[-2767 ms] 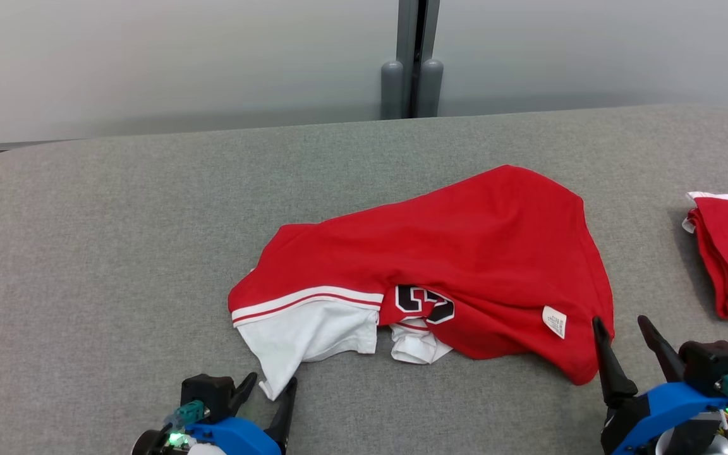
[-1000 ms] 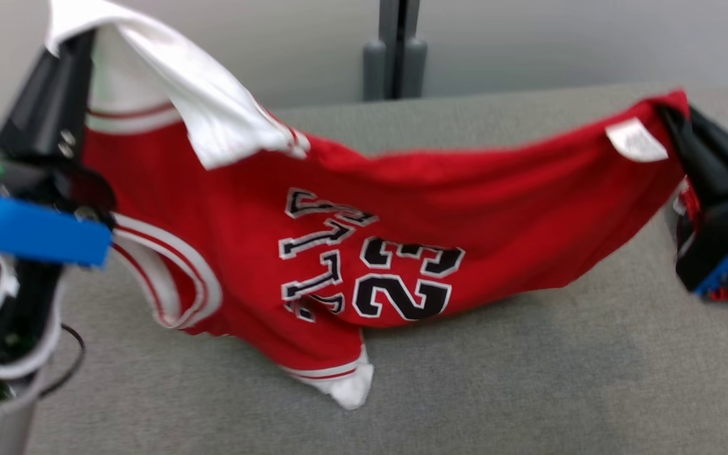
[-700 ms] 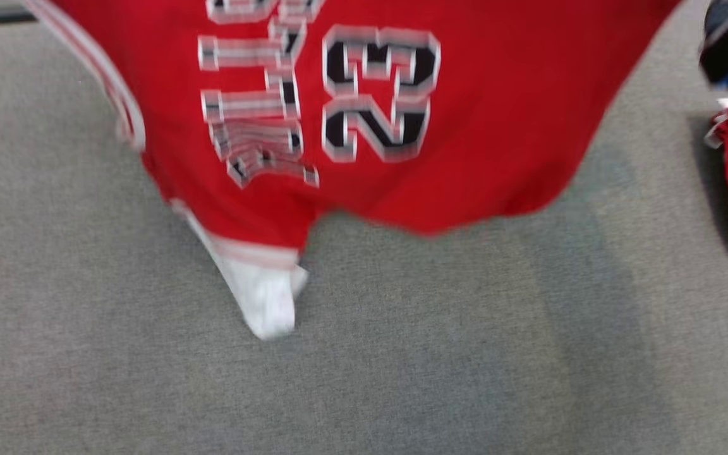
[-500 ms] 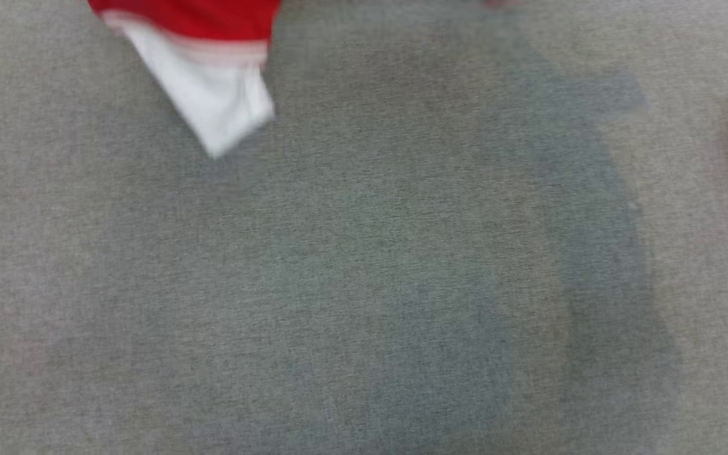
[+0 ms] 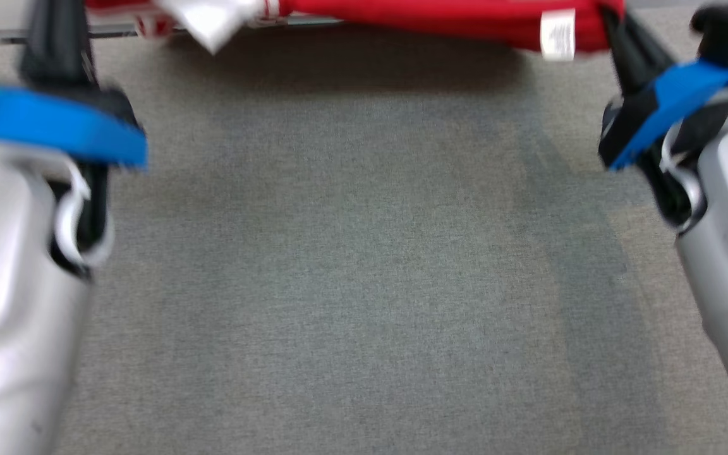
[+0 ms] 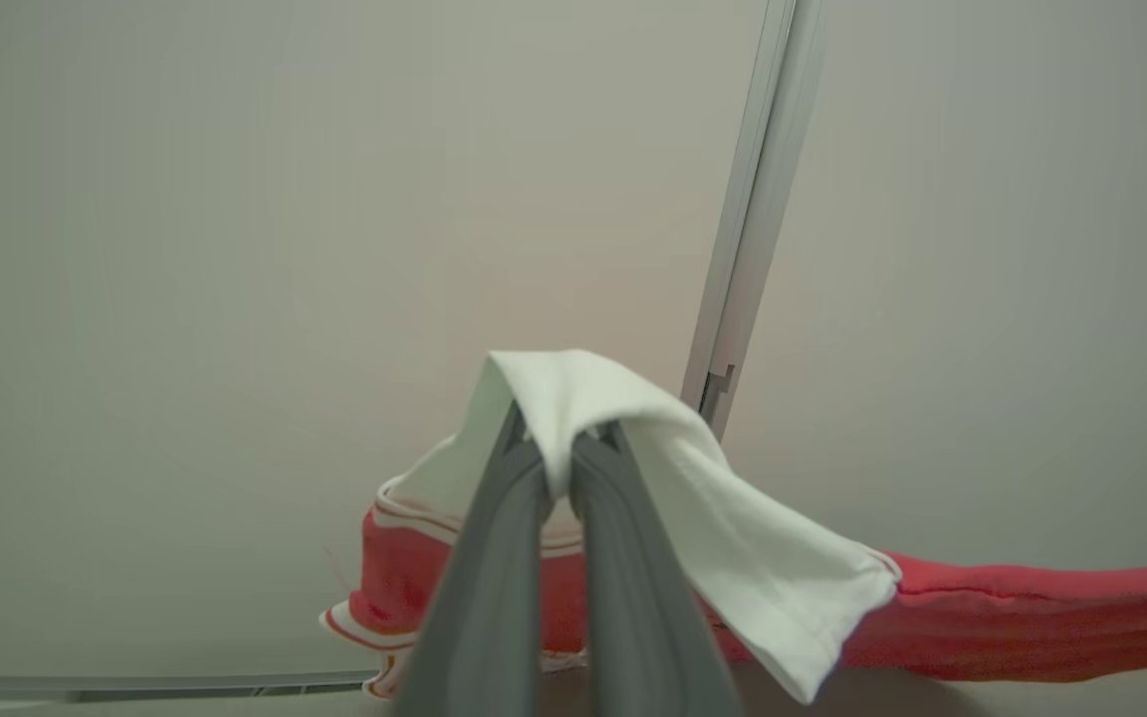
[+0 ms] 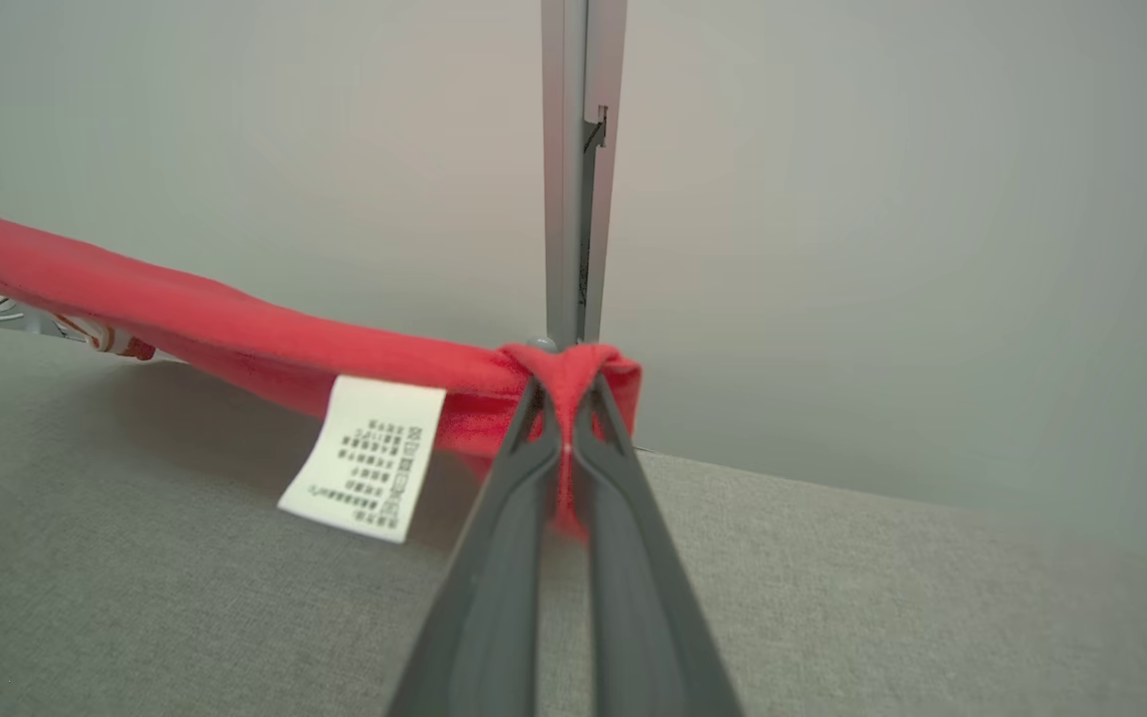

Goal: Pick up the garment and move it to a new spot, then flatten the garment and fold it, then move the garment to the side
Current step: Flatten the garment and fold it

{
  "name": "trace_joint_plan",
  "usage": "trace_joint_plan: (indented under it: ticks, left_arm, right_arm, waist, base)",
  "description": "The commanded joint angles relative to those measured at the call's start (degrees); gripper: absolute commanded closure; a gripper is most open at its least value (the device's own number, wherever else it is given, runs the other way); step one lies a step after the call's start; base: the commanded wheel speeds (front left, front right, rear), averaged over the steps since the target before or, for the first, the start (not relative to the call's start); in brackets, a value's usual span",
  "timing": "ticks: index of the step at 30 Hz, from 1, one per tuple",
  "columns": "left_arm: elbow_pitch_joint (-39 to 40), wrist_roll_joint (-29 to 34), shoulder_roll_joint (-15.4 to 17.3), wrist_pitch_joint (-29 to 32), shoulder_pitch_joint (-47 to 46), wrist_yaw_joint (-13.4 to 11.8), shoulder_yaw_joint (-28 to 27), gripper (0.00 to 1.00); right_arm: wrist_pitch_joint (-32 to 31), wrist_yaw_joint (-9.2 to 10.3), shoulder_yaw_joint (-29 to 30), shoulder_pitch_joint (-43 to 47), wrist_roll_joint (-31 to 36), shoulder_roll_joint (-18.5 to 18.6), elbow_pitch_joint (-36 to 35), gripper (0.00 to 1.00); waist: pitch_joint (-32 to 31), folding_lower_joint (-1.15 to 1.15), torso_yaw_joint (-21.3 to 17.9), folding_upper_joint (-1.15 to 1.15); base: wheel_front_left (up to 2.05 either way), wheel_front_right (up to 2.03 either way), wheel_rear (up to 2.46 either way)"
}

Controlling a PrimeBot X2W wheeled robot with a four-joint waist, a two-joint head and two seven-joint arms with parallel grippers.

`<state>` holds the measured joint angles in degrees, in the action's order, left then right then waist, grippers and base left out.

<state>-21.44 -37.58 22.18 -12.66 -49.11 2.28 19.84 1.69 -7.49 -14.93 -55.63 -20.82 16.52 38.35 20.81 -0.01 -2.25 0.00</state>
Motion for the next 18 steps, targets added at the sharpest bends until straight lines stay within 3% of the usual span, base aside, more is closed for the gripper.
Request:
trace_joint_plan:
  ticks: [1,5,11,18]
  left_arm:
    - [-0.1,-0.7,-0.6,-0.6,4.1,-0.4,0.2,1.00]
    - [0.7,-4.4,-4.0,-1.3,18.2,-1.0,0.7,1.00]
    - [6.4,-10.3,-7.3,1.5,37.4,-3.1,2.6,1.00]
    - [20.6,-18.6,-5.1,11.7,55.2,-9.5,2.2,1.00]
  right_arm:
    - [0.8,-0.01,-0.8,2.2,-1.4,0.4,1.2,1.00]
    - [1.7,-0.01,-3.0,9.0,-5.5,1.4,3.9,1.00]
    - [0.0,-0.01,-5.2,19.8,-9.2,4.4,1.5,1.00]
    - [-5.2,-0.01,-1.5,33.1,-9.3,6.3,-6.8,1.00]
  waist:
    - [-1.2,0.01,-0.4,0.00]
    - [-4.8,0.01,0.9,0.00]
    - [-9.9,0.01,3.0,0.00]
    - [-12.6,0.01,4.7,0.00]
  base:
    - [0.00,0.00,0.00]
    - [0.00,0.00,0.00]
    - [0.00,0.00,0.00]
    - [0.00,0.00,0.00]
